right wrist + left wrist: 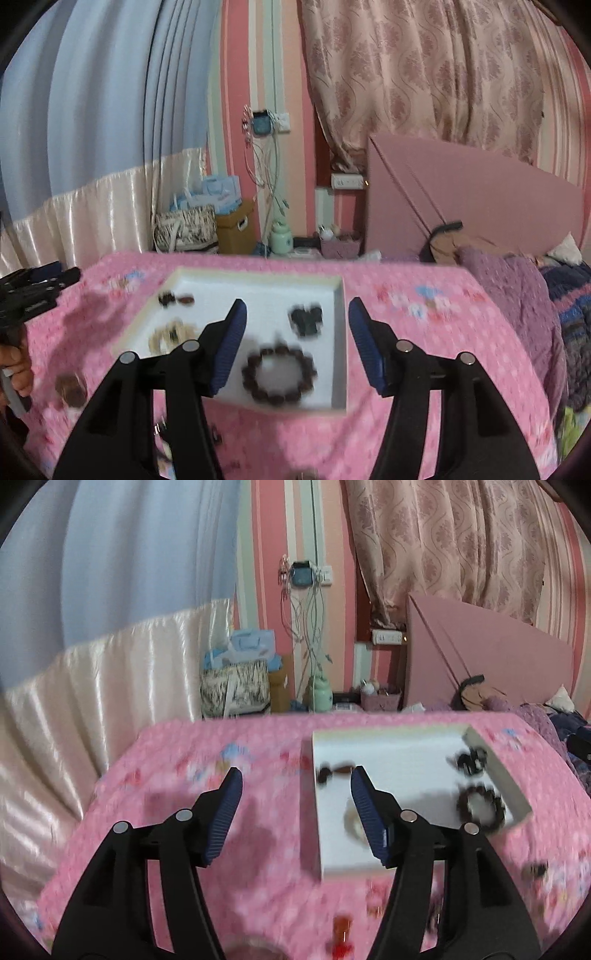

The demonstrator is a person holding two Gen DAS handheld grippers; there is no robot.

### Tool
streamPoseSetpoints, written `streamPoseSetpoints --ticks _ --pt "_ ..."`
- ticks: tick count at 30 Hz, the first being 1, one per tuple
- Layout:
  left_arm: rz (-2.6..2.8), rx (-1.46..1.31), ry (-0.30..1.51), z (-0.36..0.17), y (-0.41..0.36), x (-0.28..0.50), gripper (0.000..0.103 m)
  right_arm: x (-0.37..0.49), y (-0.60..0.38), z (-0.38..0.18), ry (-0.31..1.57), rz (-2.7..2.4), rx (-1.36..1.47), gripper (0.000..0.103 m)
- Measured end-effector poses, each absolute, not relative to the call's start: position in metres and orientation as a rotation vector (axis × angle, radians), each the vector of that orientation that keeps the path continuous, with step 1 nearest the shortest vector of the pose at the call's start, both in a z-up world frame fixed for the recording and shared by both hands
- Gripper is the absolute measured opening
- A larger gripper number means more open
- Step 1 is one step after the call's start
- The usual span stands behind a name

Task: Organize jewelry
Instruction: 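Withdraw both tools from the tray toward the remaining jewelry, then grasp the red tassel charm with the left tool and carry it toward the tray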

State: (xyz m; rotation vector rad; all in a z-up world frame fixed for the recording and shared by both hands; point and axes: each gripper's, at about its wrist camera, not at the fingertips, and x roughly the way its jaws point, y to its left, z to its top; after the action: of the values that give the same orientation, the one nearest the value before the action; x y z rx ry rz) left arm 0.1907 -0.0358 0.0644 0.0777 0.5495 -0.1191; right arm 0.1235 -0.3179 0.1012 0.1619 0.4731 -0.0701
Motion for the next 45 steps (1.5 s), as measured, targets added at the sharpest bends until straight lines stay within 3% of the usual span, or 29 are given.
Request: streamPoseSetpoints --ticks 7,15,19,23,25,28,30,35,45 --pt "-0.168 0.117 0.593 0.015 -0.053 0.135 0.061 0.092 -0.304 0.060 0.519 -0.068 0.211 0.058" --pt "-0.159 0.139 0.704 -0.032 -0.058 0.128 0.059 0.085 -0.274 0.032 0.600 -0.034 0.193 0.058" --pt "-0.172 0.105 0.758 -0.041 -0.052 0.135 0.051 0.099 -0.252 0.016 0.668 0.017 0.197 0.058" --pt "-0.188 0.088 0.822 -0.050 -0.052 0.144 0.035 0.119 -0.237 -0.004 0.749 0.028 0.184 0.056" --pt "-0.195 0.089 0.841 -0.054 -0.054 0.146 0.029 0.125 -0.233 -0.014 0.787 0.041 0.193 0.050" --pt "-0.210 0.101 0.863 -0.057 -0.057 0.149 0.023 0.129 -0.230 -0.021 0.812 0.062 0.194 0.020" --pt "-0.218 0.095 0.862 -0.057 -0.057 0.148 0.019 0.129 -0.228 -0.022 0.816 0.078 0.192 0.011" --pt "-0.232 0.071 0.847 -0.055 -0.054 0.146 0.010 0.114 -0.242 -0.013 0.721 0.071 0.266 0.008" --pt "-0.262 -0.010 0.779 -0.042 -0.042 0.139 0.007 0.093 -0.264 0.012 0.572 0.034 0.320 0.008"
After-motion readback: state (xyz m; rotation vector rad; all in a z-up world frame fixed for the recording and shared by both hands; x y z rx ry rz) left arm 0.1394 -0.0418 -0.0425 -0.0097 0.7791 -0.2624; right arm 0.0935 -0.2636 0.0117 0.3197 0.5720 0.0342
